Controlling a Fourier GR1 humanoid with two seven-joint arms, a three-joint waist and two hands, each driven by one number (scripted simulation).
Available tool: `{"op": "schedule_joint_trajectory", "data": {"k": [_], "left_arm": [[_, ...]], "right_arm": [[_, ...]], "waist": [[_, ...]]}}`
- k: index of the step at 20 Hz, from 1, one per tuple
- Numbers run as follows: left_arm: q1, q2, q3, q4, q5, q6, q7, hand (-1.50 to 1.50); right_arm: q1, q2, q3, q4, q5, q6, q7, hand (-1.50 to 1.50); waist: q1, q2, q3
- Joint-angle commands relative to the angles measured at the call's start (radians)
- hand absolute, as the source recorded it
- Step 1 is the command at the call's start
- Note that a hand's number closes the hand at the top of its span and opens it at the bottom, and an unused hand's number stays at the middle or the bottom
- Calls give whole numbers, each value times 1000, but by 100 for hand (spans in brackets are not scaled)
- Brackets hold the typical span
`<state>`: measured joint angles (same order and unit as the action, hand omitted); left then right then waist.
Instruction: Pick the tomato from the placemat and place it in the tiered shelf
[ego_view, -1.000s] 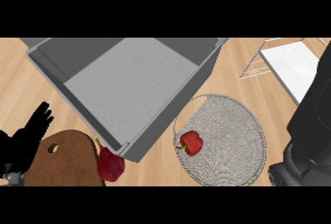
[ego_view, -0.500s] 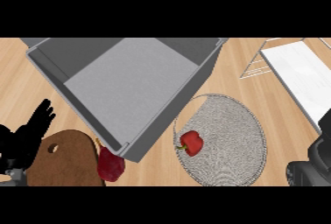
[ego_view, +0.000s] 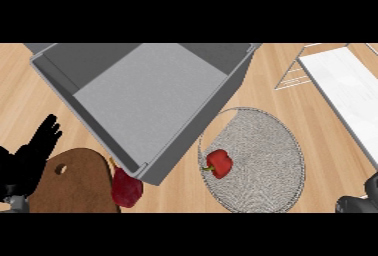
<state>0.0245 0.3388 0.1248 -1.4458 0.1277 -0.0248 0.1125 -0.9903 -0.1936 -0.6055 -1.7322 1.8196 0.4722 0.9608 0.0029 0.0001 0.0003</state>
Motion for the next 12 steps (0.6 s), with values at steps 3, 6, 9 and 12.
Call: {"op": "schedule_joint_trajectory", "data": {"k": [3, 6, 9, 12], "left_arm": [[-14, 45, 46, 4, 27, -55, 24, 0], [40, 17, 37, -18, 21, -68, -25, 0], [-53, -25, 12, 14, -24, 3, 36, 0], [-21, 5, 28, 31, -14, -51, -3, 0]], "right_arm": [[103, -8, 0, -8, -42, 21, 35, -150], [119, -111, -63, 29, -126, -8, -48, -150], [139, -69, -43, -3, -162, -105, -17, -150], [89, -56, -28, 13, -177, -184, 14, -150]], "waist": [[-1, -1, 0], [2, -2, 0], [-2, 0, 0], [5, 1, 0]]}}
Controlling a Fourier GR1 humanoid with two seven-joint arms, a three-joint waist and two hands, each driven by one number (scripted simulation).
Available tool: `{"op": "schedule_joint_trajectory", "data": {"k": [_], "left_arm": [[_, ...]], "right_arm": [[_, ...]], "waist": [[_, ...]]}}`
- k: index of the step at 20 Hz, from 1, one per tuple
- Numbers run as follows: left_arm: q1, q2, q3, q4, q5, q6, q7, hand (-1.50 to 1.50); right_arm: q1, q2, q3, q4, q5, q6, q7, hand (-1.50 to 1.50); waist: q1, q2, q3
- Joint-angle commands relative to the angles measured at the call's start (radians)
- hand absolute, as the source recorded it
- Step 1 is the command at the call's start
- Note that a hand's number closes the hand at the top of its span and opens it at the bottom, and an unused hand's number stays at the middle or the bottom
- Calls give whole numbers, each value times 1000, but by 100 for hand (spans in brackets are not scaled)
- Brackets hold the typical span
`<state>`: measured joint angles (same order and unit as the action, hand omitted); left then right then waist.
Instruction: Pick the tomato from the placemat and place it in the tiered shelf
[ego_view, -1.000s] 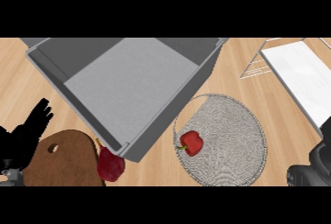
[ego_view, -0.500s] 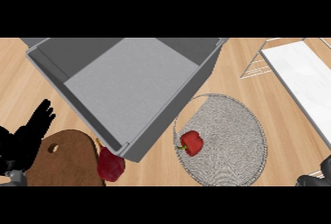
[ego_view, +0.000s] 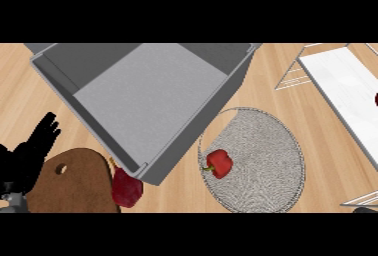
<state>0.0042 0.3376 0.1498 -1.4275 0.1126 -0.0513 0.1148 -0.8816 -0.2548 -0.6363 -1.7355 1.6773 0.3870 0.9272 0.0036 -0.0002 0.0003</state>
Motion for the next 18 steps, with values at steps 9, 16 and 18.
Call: {"op": "schedule_joint_trajectory", "data": {"k": [9, 16, 18], "left_arm": [[12, -15, 5, -18, -11, -1, 16, 0], [35, -41, -12, -12, -45, 10, -19, 0], [10, -13, 16, -14, -17, -6, 22, 0]], "right_arm": [[-17, 72, -64, -257, -181, -92, 94, -150], [-95, 49, 14, -529, -177, 40, 140, -150], [-160, 6, 29, -598, -144, 186, 182, -150]], "waist": [[-5, -4, 0], [-9, -7, -1], [-17, -12, -2]]}}
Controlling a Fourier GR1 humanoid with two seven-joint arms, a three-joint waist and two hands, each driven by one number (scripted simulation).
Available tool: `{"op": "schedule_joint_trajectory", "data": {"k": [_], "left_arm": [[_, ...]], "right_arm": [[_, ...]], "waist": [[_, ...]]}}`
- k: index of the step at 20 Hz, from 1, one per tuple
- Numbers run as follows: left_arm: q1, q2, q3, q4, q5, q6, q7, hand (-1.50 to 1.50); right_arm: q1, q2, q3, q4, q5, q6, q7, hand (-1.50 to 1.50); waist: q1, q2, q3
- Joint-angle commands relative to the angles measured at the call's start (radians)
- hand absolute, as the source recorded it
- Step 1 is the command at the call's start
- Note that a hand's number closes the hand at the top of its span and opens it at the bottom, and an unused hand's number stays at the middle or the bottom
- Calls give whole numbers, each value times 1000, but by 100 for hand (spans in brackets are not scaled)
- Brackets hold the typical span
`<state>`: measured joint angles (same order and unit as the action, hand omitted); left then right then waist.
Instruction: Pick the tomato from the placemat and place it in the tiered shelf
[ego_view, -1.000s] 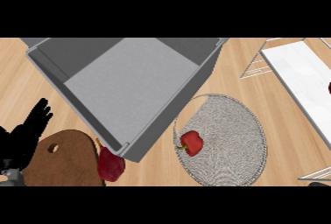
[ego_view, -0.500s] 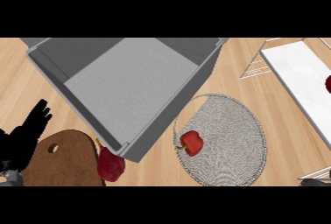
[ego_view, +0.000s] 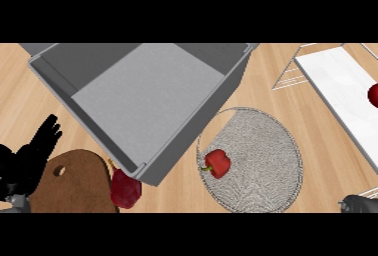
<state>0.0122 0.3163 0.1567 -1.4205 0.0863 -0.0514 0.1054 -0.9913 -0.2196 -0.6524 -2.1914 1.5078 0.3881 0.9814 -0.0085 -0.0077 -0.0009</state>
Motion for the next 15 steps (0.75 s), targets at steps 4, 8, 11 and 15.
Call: {"op": "schedule_joint_trajectory", "data": {"k": [4, 8, 11, 15], "left_arm": [[25, 47, 59, -10, 49, -40, 20, 0], [56, 16, 45, 10, 17, -9, -18, 0], [46, -1, 41, 25, 7, 16, -3, 0], [65, 14, 53, 16, 11, 15, 21, 0]], "right_arm": [[-88, -48, 78, -307, 134, 343, 135, -150], [-164, -55, 75, -357, 205, 527, 111, -150], [-186, -53, 53, -408, 206, 626, 68, -150], [-276, -120, 50, -395, 217, 721, 22, -150]], "waist": [[-21, -17, -2], [-49, -33, -6], [-84, -44, -6], [-107, -62, -8]]}}
